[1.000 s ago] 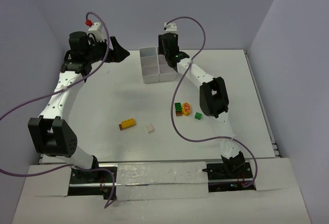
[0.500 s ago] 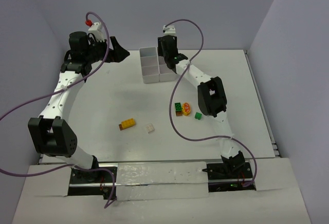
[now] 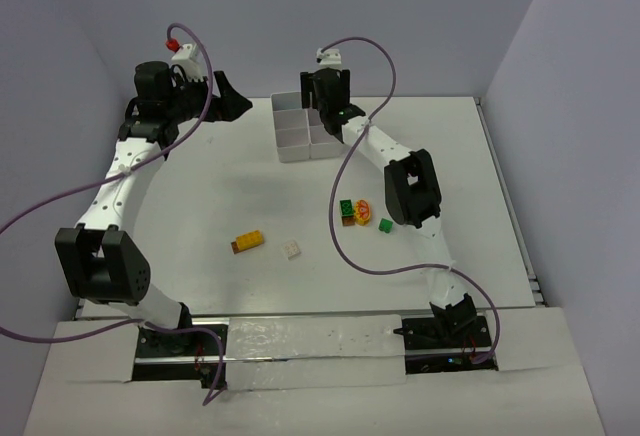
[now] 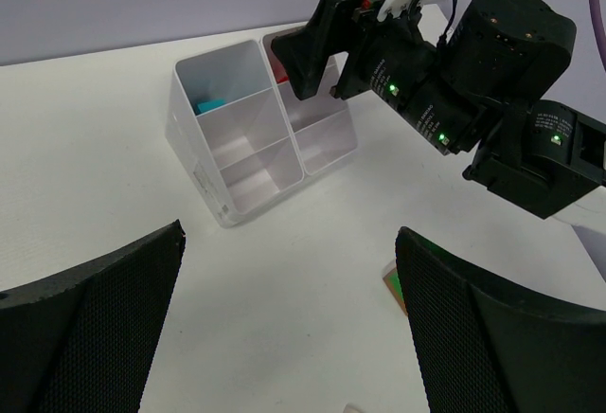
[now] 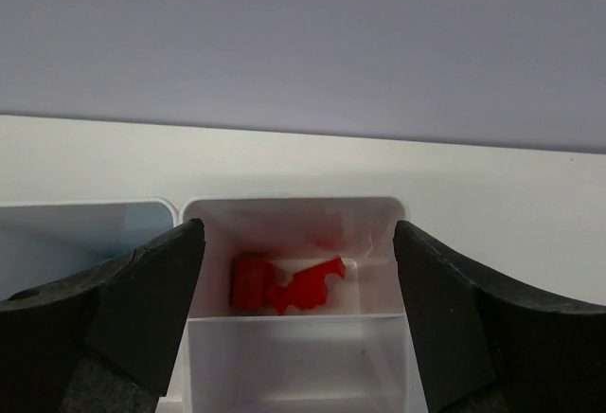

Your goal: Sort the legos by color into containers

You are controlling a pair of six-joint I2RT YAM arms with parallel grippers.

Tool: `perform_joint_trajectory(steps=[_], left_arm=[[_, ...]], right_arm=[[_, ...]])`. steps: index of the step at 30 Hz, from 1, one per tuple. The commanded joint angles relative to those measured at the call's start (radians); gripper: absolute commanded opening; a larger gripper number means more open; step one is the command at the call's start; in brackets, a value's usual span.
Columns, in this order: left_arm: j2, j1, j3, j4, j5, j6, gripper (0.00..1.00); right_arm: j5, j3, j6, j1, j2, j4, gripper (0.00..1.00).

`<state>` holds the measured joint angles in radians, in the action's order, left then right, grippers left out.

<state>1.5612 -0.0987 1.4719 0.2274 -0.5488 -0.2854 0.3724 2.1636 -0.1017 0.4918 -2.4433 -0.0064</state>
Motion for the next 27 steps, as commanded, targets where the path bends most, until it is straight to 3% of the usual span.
perform_joint_trajectory(steps=[1,10,17,23,27], left_arm=[[0.001,0.006,0.047,-0.032,-0.020,-0.009,0.99],[-0.091,0.015,-0.039,-0.071,-0.073,0.008,0.99],[-0.112,0.017,-0.069,-0.028,-0.140,0.058,0.99],[-0.123,0.017,-0.079,-0.013,-0.131,0.073,0.99],[-0.107,0.017,-0.071,0.034,-0.136,0.100,0.99]], right_arm=[[-0.010,-0.043,0.004,0.015,0.113,0.042,0.88],[-0.129,-0.285,0.015,0.041,0.417,0.082,0.91],[-0.263,-0.453,0.083,0.004,0.657,-0.100,0.96],[-0.546,-0.677,0.270,-0.089,0.853,-0.260,0.92],[-0.596,-0.824,0.481,-0.124,0.995,-0.461,0.85]])
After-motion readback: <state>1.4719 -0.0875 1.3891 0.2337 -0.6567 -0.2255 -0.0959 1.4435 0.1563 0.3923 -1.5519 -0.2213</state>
